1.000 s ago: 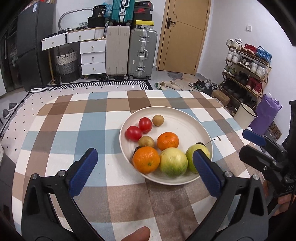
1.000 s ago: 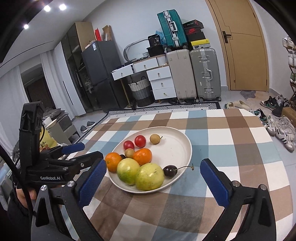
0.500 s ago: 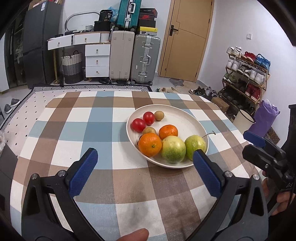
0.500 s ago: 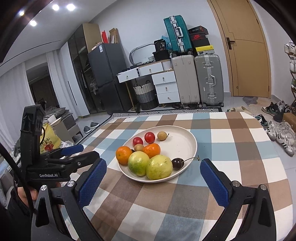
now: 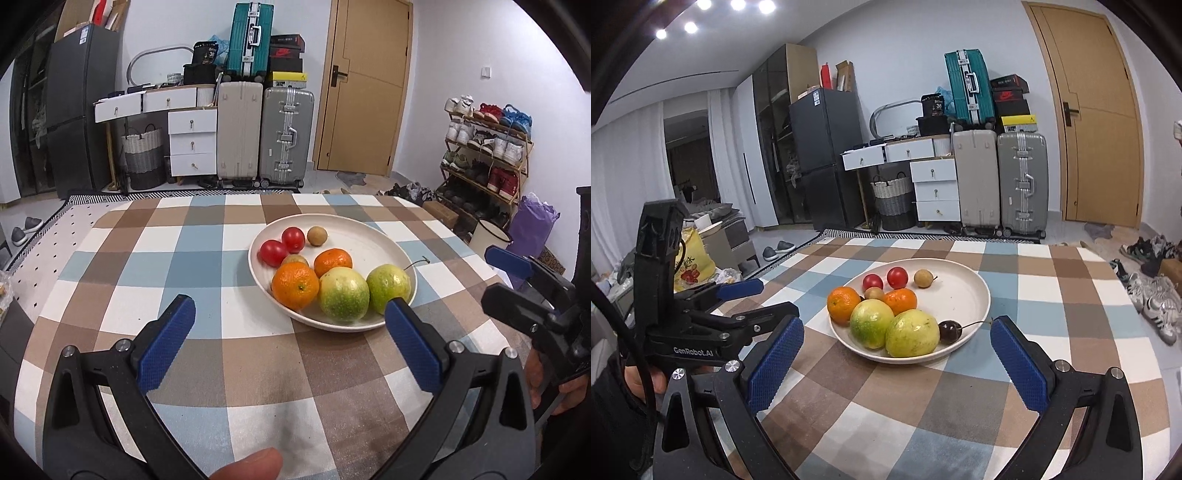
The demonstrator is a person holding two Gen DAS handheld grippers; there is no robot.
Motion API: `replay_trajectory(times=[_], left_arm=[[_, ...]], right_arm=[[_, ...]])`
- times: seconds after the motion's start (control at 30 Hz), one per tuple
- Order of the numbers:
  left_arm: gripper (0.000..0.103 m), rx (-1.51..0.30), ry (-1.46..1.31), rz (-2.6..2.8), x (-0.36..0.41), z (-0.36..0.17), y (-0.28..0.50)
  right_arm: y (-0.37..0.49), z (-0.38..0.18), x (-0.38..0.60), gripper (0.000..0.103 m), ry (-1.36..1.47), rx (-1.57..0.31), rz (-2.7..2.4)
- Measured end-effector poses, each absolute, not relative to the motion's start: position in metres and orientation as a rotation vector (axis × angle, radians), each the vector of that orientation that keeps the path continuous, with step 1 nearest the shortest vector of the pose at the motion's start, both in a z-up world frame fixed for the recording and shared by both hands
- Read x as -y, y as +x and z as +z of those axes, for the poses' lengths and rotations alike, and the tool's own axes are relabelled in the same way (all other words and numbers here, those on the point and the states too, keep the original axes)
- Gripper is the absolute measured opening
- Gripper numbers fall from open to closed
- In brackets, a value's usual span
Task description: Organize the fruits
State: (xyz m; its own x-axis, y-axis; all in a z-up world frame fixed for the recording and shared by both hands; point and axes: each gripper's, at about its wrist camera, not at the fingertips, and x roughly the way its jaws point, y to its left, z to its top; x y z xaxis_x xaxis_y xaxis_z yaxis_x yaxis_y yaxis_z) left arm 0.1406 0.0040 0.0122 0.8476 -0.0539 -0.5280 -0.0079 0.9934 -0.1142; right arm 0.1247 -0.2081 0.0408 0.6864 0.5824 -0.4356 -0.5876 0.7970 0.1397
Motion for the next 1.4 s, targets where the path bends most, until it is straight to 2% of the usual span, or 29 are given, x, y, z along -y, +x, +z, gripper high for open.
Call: replay_trajectory(times=[0.37, 1.4], left_arm=[[0.102, -0.526, -0.136, -0.021, -0.006, 0.002, 0.140], [0.102, -0.511, -0.130, 0.002, -0.008, 0.004, 0.137]], right_arm=[[0.117, 0.039, 0.217, 0.103, -0.008, -0.408, 0.593], [0.112, 0.039, 0.208, 0.103, -0.062, -0.399, 0.588]])
